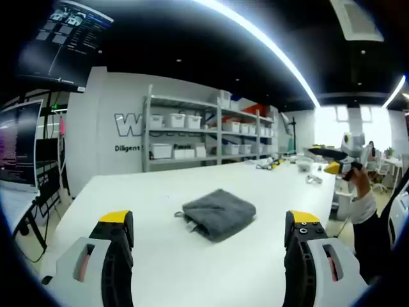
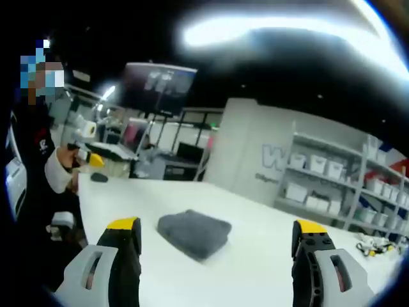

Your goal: Open the folded towel by lifting each exposed corner and separating the folded layers until the towel lies flat within the target outline without major curled edges

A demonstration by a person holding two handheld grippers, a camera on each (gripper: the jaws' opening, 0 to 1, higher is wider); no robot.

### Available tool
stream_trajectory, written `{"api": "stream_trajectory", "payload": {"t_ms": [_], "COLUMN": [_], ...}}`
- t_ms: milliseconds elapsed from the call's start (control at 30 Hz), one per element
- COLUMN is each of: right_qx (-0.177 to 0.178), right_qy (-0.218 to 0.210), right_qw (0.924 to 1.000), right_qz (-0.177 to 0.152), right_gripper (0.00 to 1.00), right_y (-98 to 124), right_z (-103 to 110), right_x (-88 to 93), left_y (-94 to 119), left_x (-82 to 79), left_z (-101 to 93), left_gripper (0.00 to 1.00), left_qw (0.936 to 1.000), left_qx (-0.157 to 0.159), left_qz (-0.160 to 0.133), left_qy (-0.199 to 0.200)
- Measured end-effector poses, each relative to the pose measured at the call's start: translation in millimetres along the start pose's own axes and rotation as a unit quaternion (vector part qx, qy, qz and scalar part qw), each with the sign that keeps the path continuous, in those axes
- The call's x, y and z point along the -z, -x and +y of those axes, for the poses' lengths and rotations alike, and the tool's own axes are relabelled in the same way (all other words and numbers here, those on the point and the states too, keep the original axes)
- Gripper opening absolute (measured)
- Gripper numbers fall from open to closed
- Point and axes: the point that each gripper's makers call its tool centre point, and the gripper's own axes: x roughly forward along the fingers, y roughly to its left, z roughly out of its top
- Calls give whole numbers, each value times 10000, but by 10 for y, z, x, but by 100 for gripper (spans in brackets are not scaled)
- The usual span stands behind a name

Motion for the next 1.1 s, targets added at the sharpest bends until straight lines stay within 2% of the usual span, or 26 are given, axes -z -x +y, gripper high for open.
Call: {"api": "stream_trajectory", "payload": {"t_ms": [467,1100], "right_qx": [62,140], "right_qy": [21,33], "right_qw": [9999,9999], "right_qz": [94,24], "right_gripper": [99,99], "right_y": [13,79], "right_z": [-21,-59], "right_x": [60,26], "left_y": [14,6], "left_x": [-23,14], "left_z": [8,-58], "left_gripper": [99,99], "left_qw": [10000,9999], "left_qx": [-57,-9], "left_qz": [5,102], "left_qy": [5,15]}}
